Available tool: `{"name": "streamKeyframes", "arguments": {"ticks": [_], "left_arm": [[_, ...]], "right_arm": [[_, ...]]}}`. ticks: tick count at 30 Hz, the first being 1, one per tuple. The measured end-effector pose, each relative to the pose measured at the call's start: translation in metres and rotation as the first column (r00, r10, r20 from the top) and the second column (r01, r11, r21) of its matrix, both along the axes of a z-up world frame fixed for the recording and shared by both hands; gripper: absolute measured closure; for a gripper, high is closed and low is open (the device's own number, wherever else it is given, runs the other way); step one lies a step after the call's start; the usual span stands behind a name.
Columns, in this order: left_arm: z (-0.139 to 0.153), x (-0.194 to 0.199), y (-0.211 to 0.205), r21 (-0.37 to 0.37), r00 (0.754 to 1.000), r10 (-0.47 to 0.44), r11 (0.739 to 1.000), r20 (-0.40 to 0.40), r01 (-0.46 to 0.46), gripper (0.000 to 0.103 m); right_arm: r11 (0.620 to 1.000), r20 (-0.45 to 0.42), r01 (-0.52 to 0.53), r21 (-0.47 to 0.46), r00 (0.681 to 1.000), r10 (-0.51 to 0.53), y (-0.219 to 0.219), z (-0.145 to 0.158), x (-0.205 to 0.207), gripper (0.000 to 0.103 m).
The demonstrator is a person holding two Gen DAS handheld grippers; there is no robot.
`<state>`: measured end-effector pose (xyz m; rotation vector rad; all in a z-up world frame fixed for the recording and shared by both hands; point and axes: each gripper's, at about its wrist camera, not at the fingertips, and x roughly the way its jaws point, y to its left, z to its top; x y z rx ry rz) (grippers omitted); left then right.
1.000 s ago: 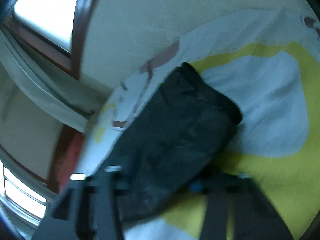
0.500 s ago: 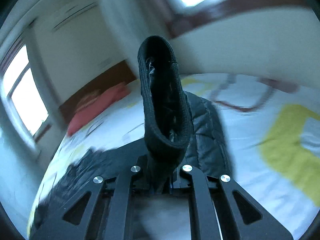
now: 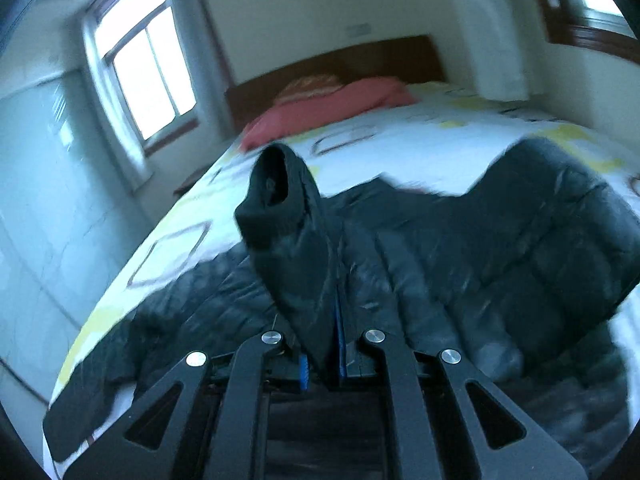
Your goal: Fold large clothes
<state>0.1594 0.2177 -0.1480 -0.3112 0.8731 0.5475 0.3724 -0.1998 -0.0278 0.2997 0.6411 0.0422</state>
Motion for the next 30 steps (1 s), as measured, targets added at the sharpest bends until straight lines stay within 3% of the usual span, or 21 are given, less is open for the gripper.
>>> {"name": "streamKeyframes", "arguments": {"ticks": [13, 17, 18, 19, 21, 24, 28, 29, 30], "left_arm": [[0.0, -0.001, -0.001, 0.005, 1.0, 0.0, 1.0, 0.003, 0.0, 0.002], [-0.001, 0.0, 0.0, 0.006, 1.0, 0.0, 1.0, 0.002, 0.0, 0.002], [-0.001, -0.001, -0.001, 0.006, 1.0, -0.001, 1.0, 0.002, 0.001, 0.002], [-0.001, -0.001, -0.001, 0.006, 1.0, -0.001, 1.0, 0.002, 0.001, 0.002], [-0.001, -0.001, -0.001, 0.007, 1.0, -0.001, 1.0, 0.002, 0.001, 0.002], [-0.001, -0.001, -0.001, 0.006, 1.0, -0.001, 1.0, 0.002, 0.001, 0.002], [-0.001, -0.001, -0.001, 0.007, 1.0, -0.001, 1.0, 0.003, 0.001, 0.002], [-0.001, -0.001, -0.001, 0.007, 1.0, -0.001, 1.0, 0.002, 0.001, 0.002], [-0.001, -0.001, -0.001, 0.007, 1.0, -0.001, 1.0, 0.002, 0.001, 0.002]], "right_arm": [[0.986, -0.15, -0.153, -0.064, 0.979, 0.142, 0.099, -0.057, 0.034, 0.093], [0.977, -0.222, -0.198, -0.081, 0.959, 0.177, 0.114, -0.075, 0.045, 0.083], [0.972, -0.22, -0.221, -0.074, 0.955, 0.2, 0.116, -0.075, 0.045, 0.069], [0.965, -0.21, -0.256, -0.056, 0.948, 0.239, 0.119, -0.073, 0.043, 0.044], [0.961, -0.186, -0.268, -0.067, 0.95, 0.252, 0.122, -0.067, 0.036, 0.027], [0.952, -0.133, -0.302, -0.052, 0.947, 0.293, 0.118, -0.049, 0.018, 0.027], [0.963, -0.043, -0.27, -0.023, 0.962, 0.269, 0.068, -0.019, -0.008, 0.027], [0.97, -0.028, -0.239, -0.037, 0.971, 0.238, 0.048, -0.012, -0.012, 0.029], [0.978, -0.023, -0.201, -0.047, 0.979, 0.2, 0.026, -0.007, -0.013, 0.039]]}}
